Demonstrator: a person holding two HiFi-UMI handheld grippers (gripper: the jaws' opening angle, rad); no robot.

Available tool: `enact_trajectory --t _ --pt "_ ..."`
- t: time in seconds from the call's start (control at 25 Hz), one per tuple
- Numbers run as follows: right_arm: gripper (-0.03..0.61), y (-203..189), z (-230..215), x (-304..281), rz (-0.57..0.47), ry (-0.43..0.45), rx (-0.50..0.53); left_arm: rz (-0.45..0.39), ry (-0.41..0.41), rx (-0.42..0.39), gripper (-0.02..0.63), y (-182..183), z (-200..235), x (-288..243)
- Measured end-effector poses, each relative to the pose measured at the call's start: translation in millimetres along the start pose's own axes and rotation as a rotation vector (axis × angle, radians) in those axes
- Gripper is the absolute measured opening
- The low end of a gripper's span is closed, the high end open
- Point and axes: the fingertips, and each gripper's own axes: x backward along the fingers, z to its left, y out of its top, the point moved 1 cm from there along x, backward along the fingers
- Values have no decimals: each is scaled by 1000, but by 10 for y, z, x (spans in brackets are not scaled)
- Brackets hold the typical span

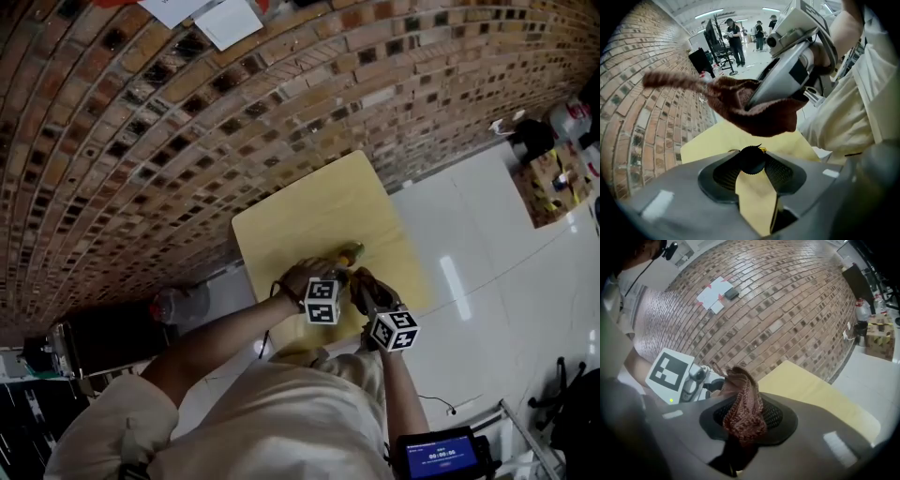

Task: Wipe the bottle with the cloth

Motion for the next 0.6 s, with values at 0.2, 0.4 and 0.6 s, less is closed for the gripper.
enact_trajectory --t 0.2,0.4,0.6 --pt "83 -170 -40 -200 43 12 0 -3 11 55 181 78 -25 -25" --pt "83 -396 -304 -300 101 -88 66 13 25 71 181 112 -85 -42" --pt "78 -563 -621 -443 123 -213 78 28 34 123 179 91 -36 -46"
